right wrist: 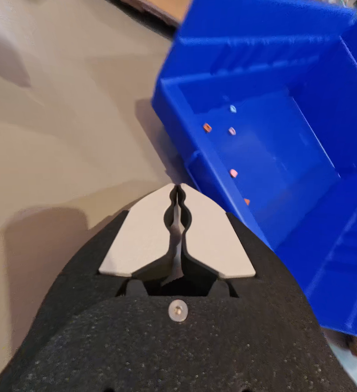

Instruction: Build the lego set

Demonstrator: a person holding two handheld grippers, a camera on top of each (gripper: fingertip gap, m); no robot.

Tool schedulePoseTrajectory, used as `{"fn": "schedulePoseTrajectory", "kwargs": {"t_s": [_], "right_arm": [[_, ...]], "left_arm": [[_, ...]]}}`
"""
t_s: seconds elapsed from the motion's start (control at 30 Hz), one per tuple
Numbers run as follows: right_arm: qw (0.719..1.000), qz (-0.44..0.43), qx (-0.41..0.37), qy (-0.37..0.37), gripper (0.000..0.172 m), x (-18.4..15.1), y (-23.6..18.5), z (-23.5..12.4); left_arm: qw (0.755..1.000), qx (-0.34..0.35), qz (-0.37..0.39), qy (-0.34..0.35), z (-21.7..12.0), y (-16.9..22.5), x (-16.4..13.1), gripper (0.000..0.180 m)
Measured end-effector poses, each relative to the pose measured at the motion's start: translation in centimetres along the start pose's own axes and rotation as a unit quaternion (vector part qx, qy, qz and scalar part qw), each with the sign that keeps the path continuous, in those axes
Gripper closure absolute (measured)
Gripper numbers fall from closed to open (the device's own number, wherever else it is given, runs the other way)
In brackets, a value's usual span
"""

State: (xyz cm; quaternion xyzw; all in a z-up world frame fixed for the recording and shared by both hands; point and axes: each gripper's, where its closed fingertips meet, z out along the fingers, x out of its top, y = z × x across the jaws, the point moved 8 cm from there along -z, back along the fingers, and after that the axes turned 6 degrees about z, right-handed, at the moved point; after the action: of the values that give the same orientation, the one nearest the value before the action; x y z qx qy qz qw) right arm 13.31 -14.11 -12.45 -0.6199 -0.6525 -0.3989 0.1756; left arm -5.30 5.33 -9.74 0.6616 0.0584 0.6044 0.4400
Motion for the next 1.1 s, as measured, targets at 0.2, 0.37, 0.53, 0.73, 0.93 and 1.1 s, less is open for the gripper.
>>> {"fn": "schedulePoseTrajectory", "kwargs": {"t_s": [0.2,0.37,0.53,0.73,0.93,1.1], "right_arm": [[0.992,-0.022,-0.113,-0.06,0.172,-0.1,2.7,2.0],[0.992,-0.008,-0.121,-0.033,0.172,0.4,3.5,2.9],[0.988,-0.1,-0.103,0.05,0.17,0.9,-0.9,1.2],[0.976,-0.2,0.02,0.089,0.161,3.5,-7.2,1.4],[0.952,-0.269,0.116,0.085,0.144,8.6,-12.2,4.3],[0.949,-0.231,0.177,0.118,0.14,11.7,-13.7,7.0]], "left_arm": [[0.999,-0.011,0.042,-0.025,0.6,0.7,-0.4,0.167],[0.995,-0.018,0.09,-0.045,0.7,1.6,-1.0,0.167],[0.989,-0.019,0.13,-0.069,-0.5,4.0,-2.9,0.168],[0.984,-0.007,0.179,0.015,-4.2,7.9,-4.8,0.168],[0.979,0.042,0.192,0.043,-5.7,7.9,-4.6,0.168],[0.976,0.067,0.194,0.067,-6.6,7.8,-4.3,0.167]]}}
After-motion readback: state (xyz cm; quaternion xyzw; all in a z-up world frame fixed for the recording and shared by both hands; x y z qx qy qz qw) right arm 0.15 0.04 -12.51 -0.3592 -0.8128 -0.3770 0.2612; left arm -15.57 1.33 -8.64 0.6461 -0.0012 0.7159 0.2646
